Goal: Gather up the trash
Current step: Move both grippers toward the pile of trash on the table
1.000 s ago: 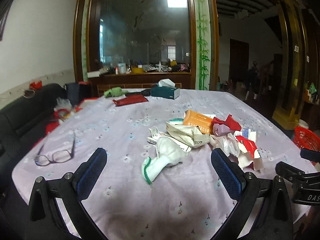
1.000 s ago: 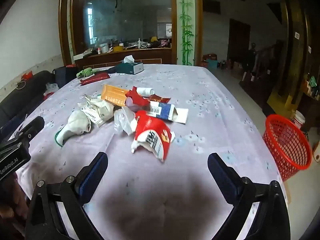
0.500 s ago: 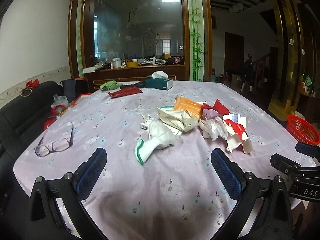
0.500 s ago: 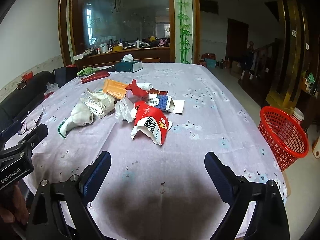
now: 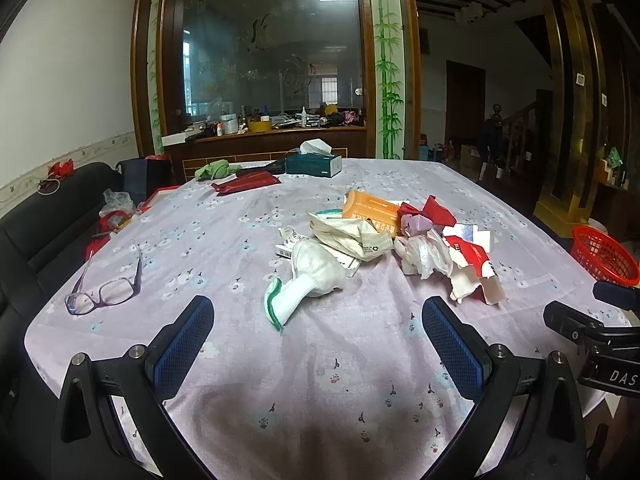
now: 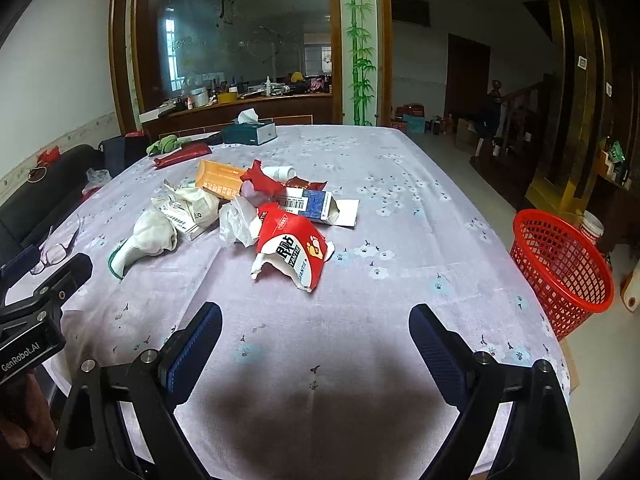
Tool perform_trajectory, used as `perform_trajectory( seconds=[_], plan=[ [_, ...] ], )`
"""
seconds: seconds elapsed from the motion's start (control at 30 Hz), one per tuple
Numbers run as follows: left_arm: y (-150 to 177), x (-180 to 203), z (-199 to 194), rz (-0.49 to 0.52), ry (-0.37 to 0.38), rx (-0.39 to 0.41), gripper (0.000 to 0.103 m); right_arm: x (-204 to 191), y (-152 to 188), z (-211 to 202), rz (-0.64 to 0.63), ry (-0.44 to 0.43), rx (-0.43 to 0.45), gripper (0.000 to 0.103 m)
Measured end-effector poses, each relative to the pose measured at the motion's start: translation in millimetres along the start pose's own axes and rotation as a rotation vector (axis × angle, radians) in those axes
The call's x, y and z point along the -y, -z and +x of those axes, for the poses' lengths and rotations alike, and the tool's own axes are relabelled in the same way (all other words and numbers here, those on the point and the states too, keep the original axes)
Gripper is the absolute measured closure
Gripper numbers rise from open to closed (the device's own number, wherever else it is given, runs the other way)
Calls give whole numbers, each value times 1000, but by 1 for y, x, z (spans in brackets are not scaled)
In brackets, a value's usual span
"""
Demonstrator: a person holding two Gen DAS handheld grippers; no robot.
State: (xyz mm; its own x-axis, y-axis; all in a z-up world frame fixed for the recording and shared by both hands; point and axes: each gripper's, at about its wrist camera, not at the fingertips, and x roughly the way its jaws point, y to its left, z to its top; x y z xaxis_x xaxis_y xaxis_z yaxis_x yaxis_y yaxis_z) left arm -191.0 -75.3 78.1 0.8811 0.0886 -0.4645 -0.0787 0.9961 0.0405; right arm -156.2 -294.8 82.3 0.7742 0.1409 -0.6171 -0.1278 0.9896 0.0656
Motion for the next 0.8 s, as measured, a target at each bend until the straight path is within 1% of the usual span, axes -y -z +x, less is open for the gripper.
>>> perform_trajectory(
  seconds=[0.8],
  plan=[
    [3, 1, 4, 1, 8, -22, 0, -4, 1, 4, -15, -4, -10, 6]
  ],
)
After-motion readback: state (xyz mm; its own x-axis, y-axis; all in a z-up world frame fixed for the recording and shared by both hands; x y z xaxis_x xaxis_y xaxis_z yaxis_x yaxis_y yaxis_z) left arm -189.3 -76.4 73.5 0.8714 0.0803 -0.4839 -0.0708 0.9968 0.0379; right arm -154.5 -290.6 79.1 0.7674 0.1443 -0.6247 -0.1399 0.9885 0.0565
